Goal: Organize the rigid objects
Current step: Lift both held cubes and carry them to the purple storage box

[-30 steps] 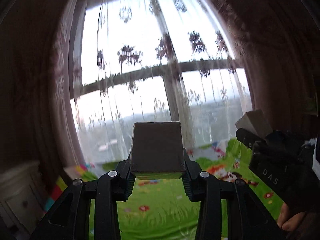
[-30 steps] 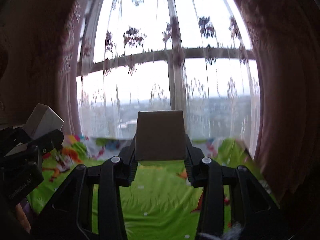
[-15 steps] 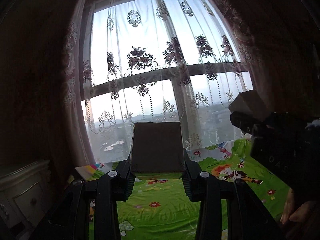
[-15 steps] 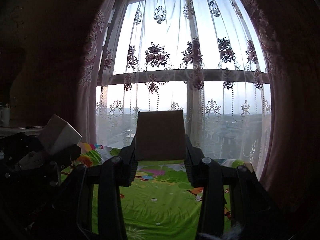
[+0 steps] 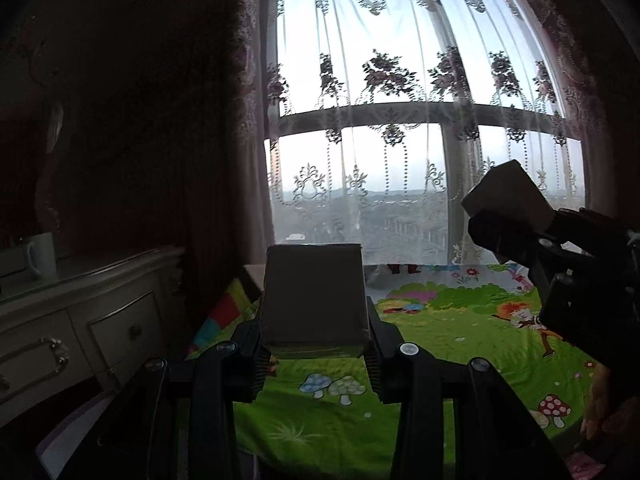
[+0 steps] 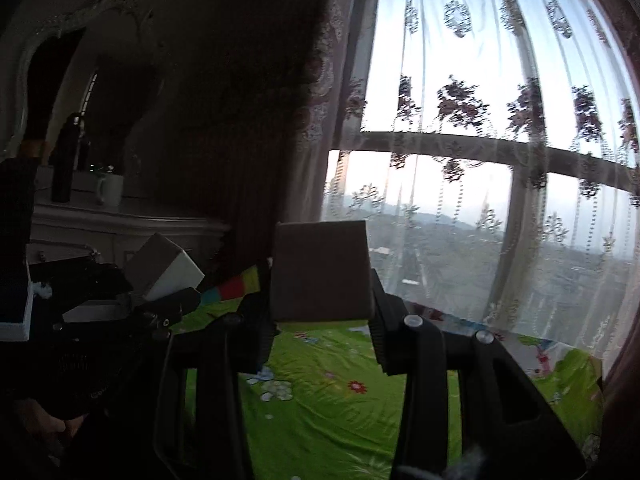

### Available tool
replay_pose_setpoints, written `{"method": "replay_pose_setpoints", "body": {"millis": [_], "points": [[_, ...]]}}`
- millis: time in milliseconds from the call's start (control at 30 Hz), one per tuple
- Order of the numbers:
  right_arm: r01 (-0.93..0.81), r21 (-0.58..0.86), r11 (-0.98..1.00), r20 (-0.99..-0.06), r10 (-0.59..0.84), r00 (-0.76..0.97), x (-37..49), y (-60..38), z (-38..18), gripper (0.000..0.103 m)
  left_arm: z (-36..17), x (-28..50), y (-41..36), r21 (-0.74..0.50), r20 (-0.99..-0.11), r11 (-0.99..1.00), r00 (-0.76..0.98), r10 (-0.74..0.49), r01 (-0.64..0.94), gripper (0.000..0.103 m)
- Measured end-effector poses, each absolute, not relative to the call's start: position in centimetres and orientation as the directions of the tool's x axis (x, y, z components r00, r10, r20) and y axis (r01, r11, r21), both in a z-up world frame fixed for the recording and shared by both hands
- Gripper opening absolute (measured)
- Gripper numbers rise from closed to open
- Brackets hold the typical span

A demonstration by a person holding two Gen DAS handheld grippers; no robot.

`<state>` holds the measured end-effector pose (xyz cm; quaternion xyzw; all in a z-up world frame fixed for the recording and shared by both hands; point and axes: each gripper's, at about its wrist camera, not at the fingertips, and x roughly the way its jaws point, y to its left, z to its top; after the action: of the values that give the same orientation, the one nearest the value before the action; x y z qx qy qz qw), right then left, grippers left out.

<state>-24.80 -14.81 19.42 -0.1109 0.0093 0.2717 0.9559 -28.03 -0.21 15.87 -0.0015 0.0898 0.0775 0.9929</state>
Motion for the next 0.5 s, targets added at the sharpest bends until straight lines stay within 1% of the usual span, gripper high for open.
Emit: {"method": "replay_pose_setpoints", "body": {"millis": [133, 300, 367, 500], "points": [[-0.662, -0.194, 0.724, -0.196, 0.633, 0.749, -24.0, -10.6, 18.1, 0.044, 13.9, -29.0, 3.9, -0.034, -0.282, 0.967, 0.931, 0.233, -0.252, 0.041], [-0.803, -0.138, 0.579, -0.366, 0.724, 0.585, -23.0, -4.7, 16.2, 0.044, 11.6, -30.5, 8.8, -0.07, -0.405, 0.918, 0.852, 0.332, -0.391, 0.041], [-0.837, -0.141, 0.529, -0.416, 0.736, 0.535, -23.0, -2.2, 15.5, 0.044, 10.6, -31.0, 10.7, -0.067, -0.464, 0.894, 0.807, 0.366, -0.444, 0.041], [-0.889, -0.138, 0.436, -0.511, 0.738, 0.441, -23.2, 2.3, 14.1, 0.044, 8.6, -31.8, 14.0, -0.096, -0.559, 0.849, 0.734, 0.385, -0.519, 0.041]]}}
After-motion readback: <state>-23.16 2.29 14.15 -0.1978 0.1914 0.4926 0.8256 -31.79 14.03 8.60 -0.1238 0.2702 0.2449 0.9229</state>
